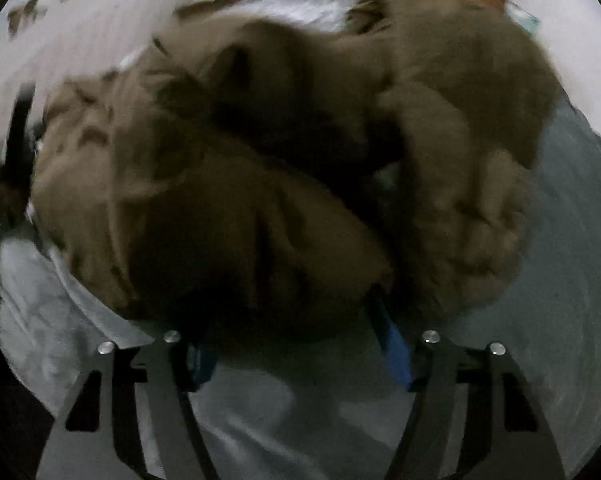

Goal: Fold large clothes

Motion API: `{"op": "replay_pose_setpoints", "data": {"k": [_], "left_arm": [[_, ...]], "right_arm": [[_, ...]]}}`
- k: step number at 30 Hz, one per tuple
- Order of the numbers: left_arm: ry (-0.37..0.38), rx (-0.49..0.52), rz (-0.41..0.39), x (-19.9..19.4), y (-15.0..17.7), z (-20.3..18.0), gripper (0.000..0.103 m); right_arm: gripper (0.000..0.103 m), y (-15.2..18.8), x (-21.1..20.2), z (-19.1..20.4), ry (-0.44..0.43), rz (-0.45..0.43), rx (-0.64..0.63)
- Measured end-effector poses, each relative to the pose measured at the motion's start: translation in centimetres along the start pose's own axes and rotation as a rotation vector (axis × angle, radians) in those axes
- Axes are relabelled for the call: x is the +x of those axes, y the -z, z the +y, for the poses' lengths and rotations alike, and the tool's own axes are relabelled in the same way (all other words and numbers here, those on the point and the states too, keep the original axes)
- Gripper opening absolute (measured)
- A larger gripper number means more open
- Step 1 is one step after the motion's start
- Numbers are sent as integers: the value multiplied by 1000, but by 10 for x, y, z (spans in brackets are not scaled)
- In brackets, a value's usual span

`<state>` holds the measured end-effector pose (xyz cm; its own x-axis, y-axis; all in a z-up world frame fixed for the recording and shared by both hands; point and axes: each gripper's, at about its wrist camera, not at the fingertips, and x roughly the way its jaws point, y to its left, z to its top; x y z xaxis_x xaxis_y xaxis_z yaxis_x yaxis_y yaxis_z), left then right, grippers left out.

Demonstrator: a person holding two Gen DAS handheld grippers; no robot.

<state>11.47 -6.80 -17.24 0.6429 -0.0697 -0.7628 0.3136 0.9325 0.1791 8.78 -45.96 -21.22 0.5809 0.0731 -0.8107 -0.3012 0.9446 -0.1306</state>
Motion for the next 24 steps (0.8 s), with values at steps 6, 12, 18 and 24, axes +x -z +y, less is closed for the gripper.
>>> {"op": "replay_pose_setpoints", "data": {"k": [6,12,18,24], "left_arm": [[106,-67,30,5,-10,10,8],[88,-18,-4,-51,-19,25,4],[116,-64,-6,-121,-22,54,4],[150,-35,0,-174,-1,50,4]], "right_arm": [[18,-24,-10,4,-106,-49,34],[15,-40,-71,32,-126,-124,-2],[14,-38,-141,27,-177,-192,138],[14,-17,-193,33,-207,-218,171]]}}
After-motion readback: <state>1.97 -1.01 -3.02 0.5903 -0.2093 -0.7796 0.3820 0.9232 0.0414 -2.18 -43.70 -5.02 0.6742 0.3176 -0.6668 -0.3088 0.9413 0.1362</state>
